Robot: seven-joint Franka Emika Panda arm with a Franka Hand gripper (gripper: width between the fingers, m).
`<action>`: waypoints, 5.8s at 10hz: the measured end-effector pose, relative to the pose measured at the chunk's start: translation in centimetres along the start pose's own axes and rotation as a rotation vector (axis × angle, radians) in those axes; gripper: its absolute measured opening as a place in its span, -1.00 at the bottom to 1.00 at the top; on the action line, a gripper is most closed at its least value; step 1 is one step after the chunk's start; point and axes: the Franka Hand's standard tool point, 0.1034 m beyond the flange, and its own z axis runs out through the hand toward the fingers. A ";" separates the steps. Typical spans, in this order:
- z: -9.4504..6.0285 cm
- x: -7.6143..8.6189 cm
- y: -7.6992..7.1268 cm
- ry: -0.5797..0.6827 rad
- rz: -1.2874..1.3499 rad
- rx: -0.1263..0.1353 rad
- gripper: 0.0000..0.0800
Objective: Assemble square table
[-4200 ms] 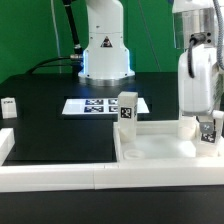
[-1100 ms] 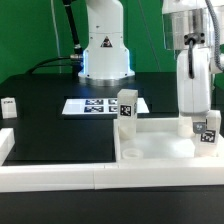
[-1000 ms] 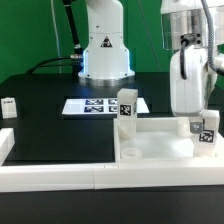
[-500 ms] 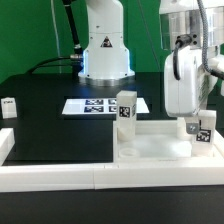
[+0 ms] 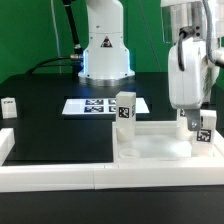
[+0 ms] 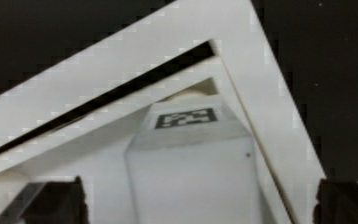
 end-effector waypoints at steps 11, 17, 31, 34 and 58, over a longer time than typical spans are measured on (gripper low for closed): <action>-4.5 3.0 -0.5 -0.035 -0.158 0.054 0.62; -5.5 7.0 -0.1 -0.012 -0.554 0.060 0.62; -6.4 25.4 2.2 0.168 -1.975 0.021 0.62; -4.1 31.4 5.8 0.119 -2.183 -0.104 0.62; -1.6 42.2 6.7 -0.529 -2.134 -1.247 0.62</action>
Offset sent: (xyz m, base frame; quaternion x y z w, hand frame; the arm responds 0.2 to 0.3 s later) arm 0.0000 0.0000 0.0000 0.0000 0.0000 0.0000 1.0000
